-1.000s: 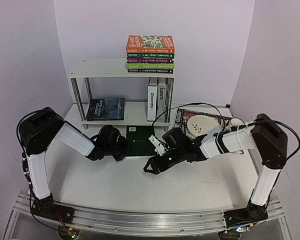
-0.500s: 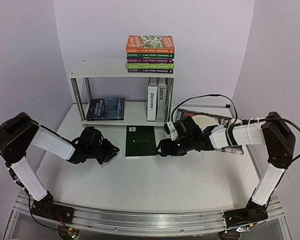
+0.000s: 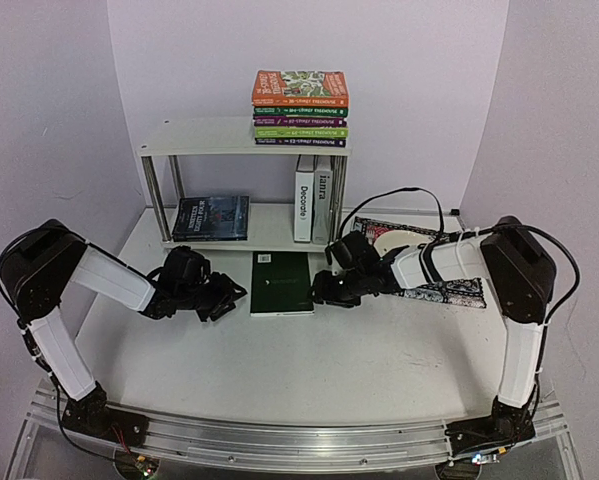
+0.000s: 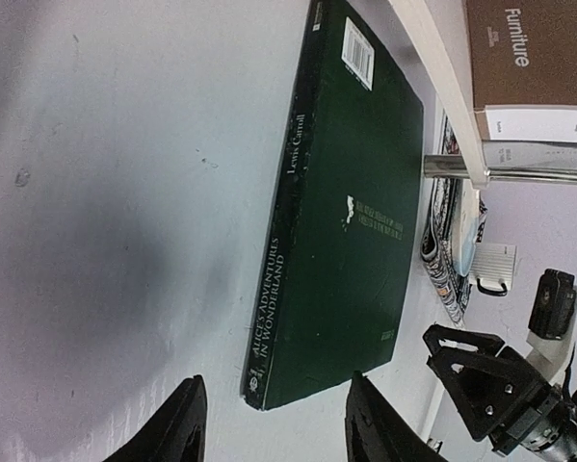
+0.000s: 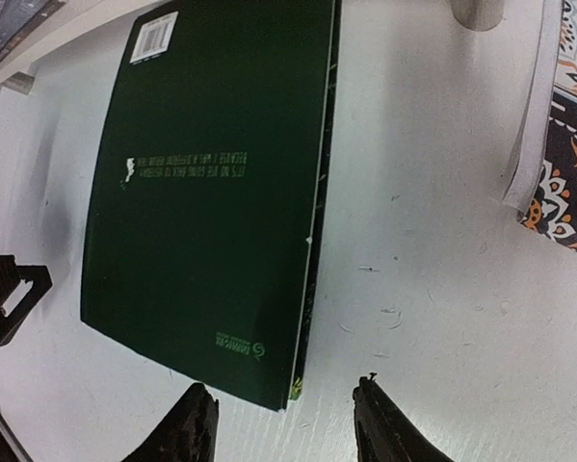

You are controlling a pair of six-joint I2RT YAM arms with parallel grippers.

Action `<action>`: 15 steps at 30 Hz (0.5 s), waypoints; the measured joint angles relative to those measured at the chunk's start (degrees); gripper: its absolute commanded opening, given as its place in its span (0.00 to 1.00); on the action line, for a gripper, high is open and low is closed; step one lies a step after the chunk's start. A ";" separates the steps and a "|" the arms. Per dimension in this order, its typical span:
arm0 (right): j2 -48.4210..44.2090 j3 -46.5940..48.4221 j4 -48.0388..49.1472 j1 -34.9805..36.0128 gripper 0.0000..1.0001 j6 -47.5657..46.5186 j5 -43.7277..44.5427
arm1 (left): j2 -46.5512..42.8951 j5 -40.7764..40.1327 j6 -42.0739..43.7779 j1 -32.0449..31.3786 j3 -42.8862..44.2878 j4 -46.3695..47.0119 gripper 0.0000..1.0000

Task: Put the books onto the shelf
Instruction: Move the book to the center of the board.

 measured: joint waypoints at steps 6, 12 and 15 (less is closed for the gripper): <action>3.33 1.08 -0.09 -0.41 0.46 0.77 -0.91 | 5.39 3.56 1.02 -0.02 3.56 0.04 0.45; 6.04 3.46 0.26 -0.41 0.32 0.72 -4.87 | 7.63 5.72 1.63 -0.07 5.43 0.02 0.37; 6.49 3.67 0.74 -0.41 0.23 0.73 -6.73 | 9.02 7.07 2.30 -0.13 6.86 0.05 0.32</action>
